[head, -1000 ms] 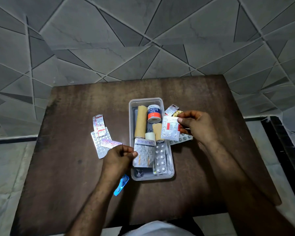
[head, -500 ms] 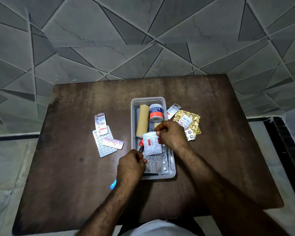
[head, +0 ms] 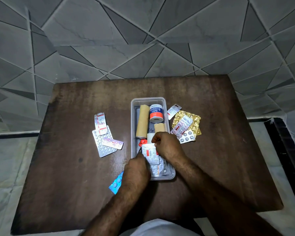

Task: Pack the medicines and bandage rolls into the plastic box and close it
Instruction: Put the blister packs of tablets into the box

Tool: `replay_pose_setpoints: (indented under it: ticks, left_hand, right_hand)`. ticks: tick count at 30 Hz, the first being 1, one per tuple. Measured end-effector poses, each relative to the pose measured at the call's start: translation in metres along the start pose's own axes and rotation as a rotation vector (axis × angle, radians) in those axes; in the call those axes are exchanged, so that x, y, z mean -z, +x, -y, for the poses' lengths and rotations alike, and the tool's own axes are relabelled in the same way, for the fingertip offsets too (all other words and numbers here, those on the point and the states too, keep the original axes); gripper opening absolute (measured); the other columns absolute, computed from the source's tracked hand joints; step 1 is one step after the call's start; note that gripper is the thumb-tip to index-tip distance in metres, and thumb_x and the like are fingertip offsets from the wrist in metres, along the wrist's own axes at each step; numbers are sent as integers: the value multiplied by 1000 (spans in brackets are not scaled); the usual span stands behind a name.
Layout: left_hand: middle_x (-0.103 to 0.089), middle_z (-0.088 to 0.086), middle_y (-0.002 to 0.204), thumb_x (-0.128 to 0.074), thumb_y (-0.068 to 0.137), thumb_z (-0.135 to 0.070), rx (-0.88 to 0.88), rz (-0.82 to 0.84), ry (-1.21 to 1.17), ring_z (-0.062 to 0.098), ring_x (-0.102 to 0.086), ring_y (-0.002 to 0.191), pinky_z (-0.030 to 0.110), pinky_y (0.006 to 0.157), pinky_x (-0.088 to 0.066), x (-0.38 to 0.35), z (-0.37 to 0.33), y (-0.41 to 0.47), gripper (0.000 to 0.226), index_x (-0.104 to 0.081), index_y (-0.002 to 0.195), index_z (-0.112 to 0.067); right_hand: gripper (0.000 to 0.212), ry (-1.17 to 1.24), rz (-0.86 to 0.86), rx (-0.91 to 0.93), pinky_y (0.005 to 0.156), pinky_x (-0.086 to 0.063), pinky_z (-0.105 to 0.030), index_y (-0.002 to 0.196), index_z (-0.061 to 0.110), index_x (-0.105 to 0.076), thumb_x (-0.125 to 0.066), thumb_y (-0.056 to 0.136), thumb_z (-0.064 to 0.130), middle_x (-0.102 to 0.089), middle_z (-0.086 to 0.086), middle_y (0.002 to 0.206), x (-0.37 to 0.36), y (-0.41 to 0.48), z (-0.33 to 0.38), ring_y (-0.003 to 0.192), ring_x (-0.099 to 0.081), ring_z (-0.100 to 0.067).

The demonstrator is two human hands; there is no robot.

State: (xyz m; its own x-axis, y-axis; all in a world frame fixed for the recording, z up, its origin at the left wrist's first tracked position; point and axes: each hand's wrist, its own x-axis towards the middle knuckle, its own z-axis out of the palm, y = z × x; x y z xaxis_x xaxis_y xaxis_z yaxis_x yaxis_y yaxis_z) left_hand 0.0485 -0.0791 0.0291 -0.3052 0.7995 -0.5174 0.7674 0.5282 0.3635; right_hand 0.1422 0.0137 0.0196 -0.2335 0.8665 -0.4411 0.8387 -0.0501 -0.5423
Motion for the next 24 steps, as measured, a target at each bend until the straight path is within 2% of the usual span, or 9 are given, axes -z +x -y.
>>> replay_pose_setpoints:
  ticks: [5,8,10,12,14,17,20,22,24]
  left_hand:
    - [-70,11,112,-50,93,-18,-45,-22,30,30,-66,102,32,85,-49,2,7,1,26,-59,117,-13]
    - [-75,6,92,-59,87,-23,-78,-144,-145,27,-70,87,31,75,-52,7,20,3,12,-65,97,-20]
    - [-72,-4,77,-63,85,-24,-27,-242,-311,16,-68,72,25,64,-48,17,30,6,3,-65,84,-21]
    - [-68,-10,73,-65,83,-23,48,-333,-414,6,-64,66,18,57,-40,28,43,14,4,-66,79,-22]
    - [-70,-9,75,-66,83,-21,88,-380,-463,11,-66,69,21,59,-41,38,58,28,4,-66,79,-22]
    - [-74,4,86,-68,82,-15,95,-382,-339,27,-70,79,28,69,-46,44,86,52,5,-70,85,-19]
    - [-73,18,97,-70,76,-8,24,-321,-121,38,-68,88,37,75,-51,46,104,72,19,-73,95,-12]
    - [-71,20,103,-70,71,-7,-45,-253,31,43,-65,91,42,78,-53,46,111,85,32,-73,102,-12]
    - [-71,13,108,-71,67,-14,-109,-197,130,42,-64,93,44,80,-54,45,117,95,39,-72,106,-18]
  right_hand:
    - [23,-49,7,34,81,-52,-27,98,19,-73,-59,82,8,-73,-4,103,-4,-4,-2,93,-67,-22]
    - [22,-72,25,88,85,-52,-27,100,18,-73,-62,83,9,-73,-3,105,-3,-5,-4,94,-66,-20]
    - [20,-20,18,87,85,-55,-30,99,18,-73,-62,85,9,-73,-2,104,5,-4,-5,89,-67,-18]
    - [18,93,-43,59,82,-57,-34,97,17,-73,-61,86,9,-73,-1,100,17,-1,-7,85,-68,-17]
    - [18,235,-116,4,79,-59,-36,93,16,-73,-61,86,5,-74,-4,94,33,6,-10,78,-70,-20]
    - [24,294,-168,-88,72,-61,-40,74,26,-68,-62,82,3,-75,-6,85,48,22,-28,69,-71,-23]
    - [23,231,-198,-160,76,-60,-44,63,30,-64,-63,76,11,-74,-3,80,50,39,-51,76,-71,-26]
    - [14,179,-205,-193,81,-57,-36,75,26,-68,-65,77,13,-75,-5,91,48,45,-63,86,-70,-27]
    - [17,137,-220,-209,80,-50,-29,94,16,-71,-67,78,14,-73,-9,101,45,47,-70,95,-67,-29]
